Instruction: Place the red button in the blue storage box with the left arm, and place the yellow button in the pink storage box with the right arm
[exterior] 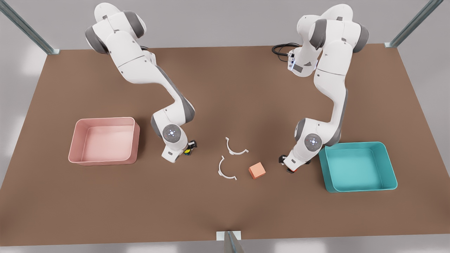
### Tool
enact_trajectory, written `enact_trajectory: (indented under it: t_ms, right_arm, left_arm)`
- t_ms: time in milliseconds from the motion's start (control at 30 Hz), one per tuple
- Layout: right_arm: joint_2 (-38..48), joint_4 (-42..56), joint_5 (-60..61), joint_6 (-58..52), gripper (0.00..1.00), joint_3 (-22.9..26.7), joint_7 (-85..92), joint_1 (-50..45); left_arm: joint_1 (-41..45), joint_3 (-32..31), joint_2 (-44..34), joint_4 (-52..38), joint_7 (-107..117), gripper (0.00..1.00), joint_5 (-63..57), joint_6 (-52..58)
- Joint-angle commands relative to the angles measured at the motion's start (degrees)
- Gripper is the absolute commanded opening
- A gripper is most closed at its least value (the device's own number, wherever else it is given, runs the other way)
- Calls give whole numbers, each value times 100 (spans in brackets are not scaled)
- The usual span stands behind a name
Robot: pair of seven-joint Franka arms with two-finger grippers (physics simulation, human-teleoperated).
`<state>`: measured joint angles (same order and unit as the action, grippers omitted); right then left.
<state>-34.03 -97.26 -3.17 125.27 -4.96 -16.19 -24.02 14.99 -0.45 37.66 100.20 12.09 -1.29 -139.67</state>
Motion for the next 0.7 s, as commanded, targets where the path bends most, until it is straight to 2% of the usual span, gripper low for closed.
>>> enact_trajectory:
  t_ms: [0,33,100,267,400,500,667]
  right_arm:
    - [19,-196,1,762,100,-5,-1036,-6]
    - [10,-276,1,876,100,-5,-1027,-6]
    - [10,-381,1,1061,100,-5,-1018,-6]
    - [-139,-557,-8,1667,100,-5,-1018,12]
    - [-192,-645,-8,1896,99,-5,-1018,3]
    - [-210,-689,-8,1975,71,-5,-1009,3]
    - [-218,-707,-8,1975,53,-5,-1001,20]
  left_arm:
    - [-5,1,13,-18,356,100,-12,-183]
    - [3,1,13,-36,347,99,-21,-183]
    - [-5,1,13,-53,338,76,-21,-201]
    - [-14,1,13,-80,347,59,-12,-201]
    - [-14,1,13,-80,347,56,-12,-201]
    - [-32,1,13,-71,338,56,-12,-201]
    - [-137,18,-153,-62,285,52,-3,-148]
